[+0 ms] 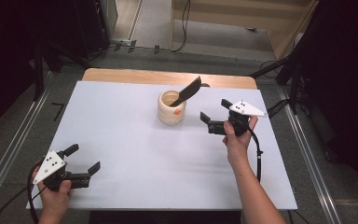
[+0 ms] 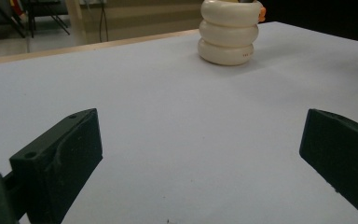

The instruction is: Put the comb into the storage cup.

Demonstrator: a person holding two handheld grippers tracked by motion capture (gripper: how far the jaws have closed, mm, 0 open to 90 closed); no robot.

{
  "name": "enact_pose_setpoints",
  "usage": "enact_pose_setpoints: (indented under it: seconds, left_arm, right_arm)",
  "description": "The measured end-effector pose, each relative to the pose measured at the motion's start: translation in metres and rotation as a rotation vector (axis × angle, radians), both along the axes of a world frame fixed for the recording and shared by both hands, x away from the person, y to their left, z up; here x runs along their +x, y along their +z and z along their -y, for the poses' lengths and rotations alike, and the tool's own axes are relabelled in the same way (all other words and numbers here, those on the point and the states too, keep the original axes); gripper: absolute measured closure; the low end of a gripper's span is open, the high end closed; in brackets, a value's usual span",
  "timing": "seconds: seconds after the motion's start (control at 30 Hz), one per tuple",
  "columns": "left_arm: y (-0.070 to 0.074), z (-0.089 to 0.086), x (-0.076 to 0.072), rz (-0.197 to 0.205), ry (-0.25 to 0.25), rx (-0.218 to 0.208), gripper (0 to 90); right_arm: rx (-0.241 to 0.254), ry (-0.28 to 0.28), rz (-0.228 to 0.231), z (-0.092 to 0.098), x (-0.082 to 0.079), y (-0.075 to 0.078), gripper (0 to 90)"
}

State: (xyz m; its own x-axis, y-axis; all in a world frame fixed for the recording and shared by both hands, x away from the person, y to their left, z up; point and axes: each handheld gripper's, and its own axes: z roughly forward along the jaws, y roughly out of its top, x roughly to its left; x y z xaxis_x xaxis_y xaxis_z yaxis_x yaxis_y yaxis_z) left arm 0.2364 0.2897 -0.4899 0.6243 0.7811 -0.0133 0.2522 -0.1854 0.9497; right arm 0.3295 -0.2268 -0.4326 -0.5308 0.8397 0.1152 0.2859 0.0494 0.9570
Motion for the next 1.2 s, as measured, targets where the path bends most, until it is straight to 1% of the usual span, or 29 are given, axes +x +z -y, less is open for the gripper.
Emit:
enact_pose_setpoints:
  seconds: [0.1,0.3,0.4,0.5,0.67,1.03,1.2]
  left_arm:
    - [0.000,0.000,0.000,0.000,0.001,0.000,0.0]
    - [0.000,0.000,0.000,0.001,0.002,-0.001,0.0]
    - [0.000,0.000,0.000,0.002,0.001,-0.002,0.0]
    - [0.000,0.000,0.000,0.003,0.003,-0.002,0.0]
    - [0.000,0.000,0.000,0.003,0.003,-0.003,0.0]
    - [0.000,0.000,0.000,0.003,0.003,-0.005,0.0]
    - [0.000,0.000,0.000,0.001,0.004,-0.001,0.0]
  right_arm:
    - [-0.015,0.002,0.004,0.004,-0.004,-0.001,0.0]
    - [-0.025,0.001,0.016,0.012,-0.013,-0.003,0.0]
    - [-0.045,-0.001,0.023,0.015,-0.017,-0.004,0.0]
    - [-0.049,-0.002,0.023,0.018,-0.021,-0.005,0.0]
    - [-0.050,-0.007,0.037,0.025,-0.028,-0.007,0.0]
    - [-0.037,-0.034,0.042,0.043,-0.044,-0.014,0.0]
    - [-0.041,-0.039,0.042,0.050,-0.051,-0.016,0.0]
